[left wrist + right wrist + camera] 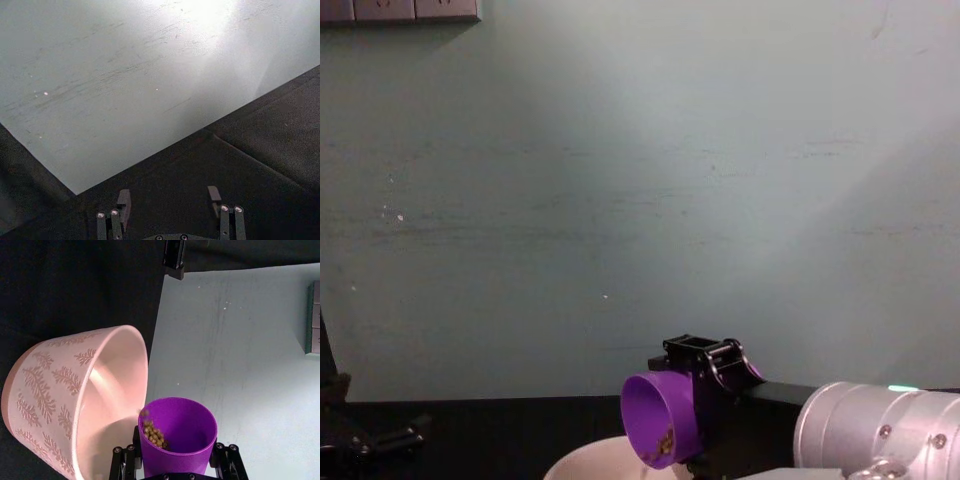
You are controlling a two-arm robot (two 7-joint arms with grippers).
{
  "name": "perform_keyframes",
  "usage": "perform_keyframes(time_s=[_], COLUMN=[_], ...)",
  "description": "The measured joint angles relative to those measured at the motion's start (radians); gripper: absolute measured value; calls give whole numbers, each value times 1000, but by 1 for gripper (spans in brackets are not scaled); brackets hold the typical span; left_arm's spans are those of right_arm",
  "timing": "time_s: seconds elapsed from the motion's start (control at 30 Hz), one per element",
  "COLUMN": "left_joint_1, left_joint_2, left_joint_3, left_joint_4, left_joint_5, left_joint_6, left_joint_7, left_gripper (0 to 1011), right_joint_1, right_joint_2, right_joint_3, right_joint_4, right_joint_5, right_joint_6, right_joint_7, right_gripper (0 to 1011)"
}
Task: Pick up the cup and pour the mung beans from the cup into the bowl.
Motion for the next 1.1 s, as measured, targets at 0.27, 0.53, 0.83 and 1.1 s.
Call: perform_keyframes(time_s=[0.27,0.53,0.83,1.1], left_joint_1=[0,0,0,0], left_joint_2=[0,0,0,0], left_joint_3=[0,0,0,0], left_joint_4=[0,0,0,0], left_joint_5=[0,0,0,0], left_joint_6=[0,0,0,0], left_joint_7=[0,0,0,0], left_gripper=[1000,1000,1000,1000], right_joint_1=[5,8,11,13], right_joint_2=[-2,-2,0,2], right_joint_3=[-3,-7,-14,-17], right_joint_4=[7,9,13,13], right_joint_5=[-9,-20,-34,-42], right_joint_6=[-1,-1,1,2], right_joint_7=[0,0,0,-1], right_gripper=[726,726,726,726])
